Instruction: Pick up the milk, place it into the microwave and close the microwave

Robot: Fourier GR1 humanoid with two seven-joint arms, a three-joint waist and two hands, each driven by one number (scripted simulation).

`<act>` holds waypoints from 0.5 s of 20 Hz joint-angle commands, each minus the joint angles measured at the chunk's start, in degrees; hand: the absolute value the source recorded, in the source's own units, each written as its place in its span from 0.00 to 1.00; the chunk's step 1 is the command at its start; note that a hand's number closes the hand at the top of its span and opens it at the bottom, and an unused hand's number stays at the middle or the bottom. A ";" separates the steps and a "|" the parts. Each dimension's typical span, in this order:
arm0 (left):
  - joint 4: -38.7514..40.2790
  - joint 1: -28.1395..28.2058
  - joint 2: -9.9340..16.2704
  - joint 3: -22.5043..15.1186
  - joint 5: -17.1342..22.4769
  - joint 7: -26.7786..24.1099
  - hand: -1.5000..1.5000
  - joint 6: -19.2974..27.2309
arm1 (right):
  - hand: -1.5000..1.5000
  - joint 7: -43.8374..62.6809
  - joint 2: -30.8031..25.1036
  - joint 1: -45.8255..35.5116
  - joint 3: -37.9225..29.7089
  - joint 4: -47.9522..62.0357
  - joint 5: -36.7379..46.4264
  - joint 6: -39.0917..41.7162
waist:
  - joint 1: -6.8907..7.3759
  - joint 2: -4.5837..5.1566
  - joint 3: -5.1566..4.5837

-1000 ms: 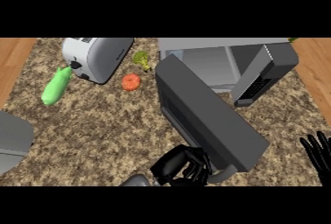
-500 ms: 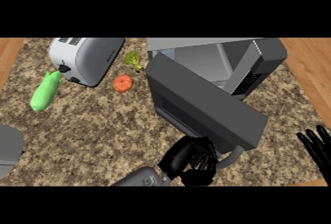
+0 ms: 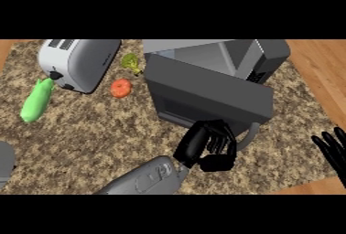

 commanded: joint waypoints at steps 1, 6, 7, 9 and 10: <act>3.43 -5.56 -0.40 1.92 3.37 -0.76 1.00 3.22 | 0.00 1.96 -0.80 0.20 -0.23 -1.90 -1.97 -0.57 | -0.95 0.22 0.03; 6.93 -9.72 -0.41 3.38 7.80 -1.85 1.00 3.64 | 0.00 5.02 -2.26 -1.35 -0.04 -3.36 -4.84 -1.13 | -1.57 0.78 0.03; 7.95 -9.68 -0.41 3.92 8.36 -3.01 1.00 4.21 | 0.00 4.37 -2.32 -1.50 -0.61 -2.66 -4.30 -0.97 | -2.28 1.16 0.08; 9.75 -12.66 -0.42 5.35 10.16 -3.14 1.00 2.49 | 0.00 5.72 -2.69 -1.73 -0.63 -3.99 -5.53 -1.86 | -2.07 1.10 0.04; 10.13 -11.82 -0.42 5.11 11.09 -3.89 1.00 2.96 | 0.00 6.16 -2.81 -1.77 -0.49 -4.27 -5.53 -2.14 | -2.77 1.40 0.01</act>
